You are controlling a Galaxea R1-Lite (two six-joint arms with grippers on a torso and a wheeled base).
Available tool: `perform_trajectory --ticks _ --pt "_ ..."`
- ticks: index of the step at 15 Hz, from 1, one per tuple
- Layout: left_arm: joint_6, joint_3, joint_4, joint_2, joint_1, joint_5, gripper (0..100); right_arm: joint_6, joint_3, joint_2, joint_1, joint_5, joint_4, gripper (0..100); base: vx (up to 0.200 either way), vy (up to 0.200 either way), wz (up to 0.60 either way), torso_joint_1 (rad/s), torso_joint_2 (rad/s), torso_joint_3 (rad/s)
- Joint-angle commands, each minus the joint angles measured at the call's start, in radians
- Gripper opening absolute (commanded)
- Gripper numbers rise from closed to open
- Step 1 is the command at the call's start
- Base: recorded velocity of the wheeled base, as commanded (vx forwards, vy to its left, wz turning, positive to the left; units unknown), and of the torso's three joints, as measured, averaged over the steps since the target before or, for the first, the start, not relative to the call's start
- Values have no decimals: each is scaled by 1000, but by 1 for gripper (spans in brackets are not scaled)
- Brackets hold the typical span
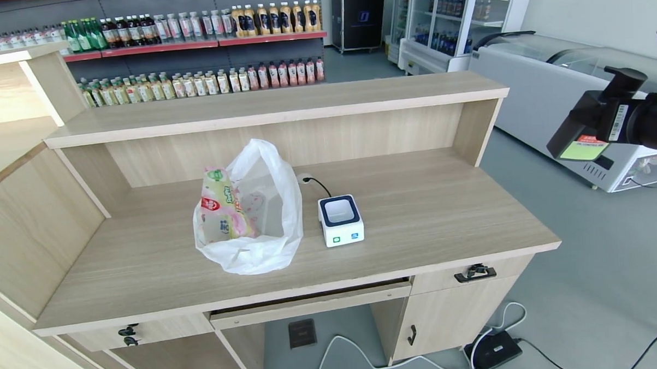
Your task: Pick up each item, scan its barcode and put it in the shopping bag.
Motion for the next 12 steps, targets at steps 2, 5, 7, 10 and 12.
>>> perform_trajectory --ticks 2,5,7,10,12 --pt "0 0 0 0 1 1 100 18 -10 12 54 2 -11 0 0 0 600 0 -5 -5" --pt "0 0 0 0 1 1 100 59 -26 17 94 0 -19 0 0 0 600 12 1 5" --pt "0 0 0 0 1 1 100 107 -47 26 119 -1 -19 0 0 0 600 5 2 5" --pt "0 0 0 0 1 1 100 151 -47 33 140 2 -11 0 0 0 400 5 3 2" --pt "0 0 0 0 1 -1 100 268 -50 46 168 11 -15 0 0 0 0 0 0 0"
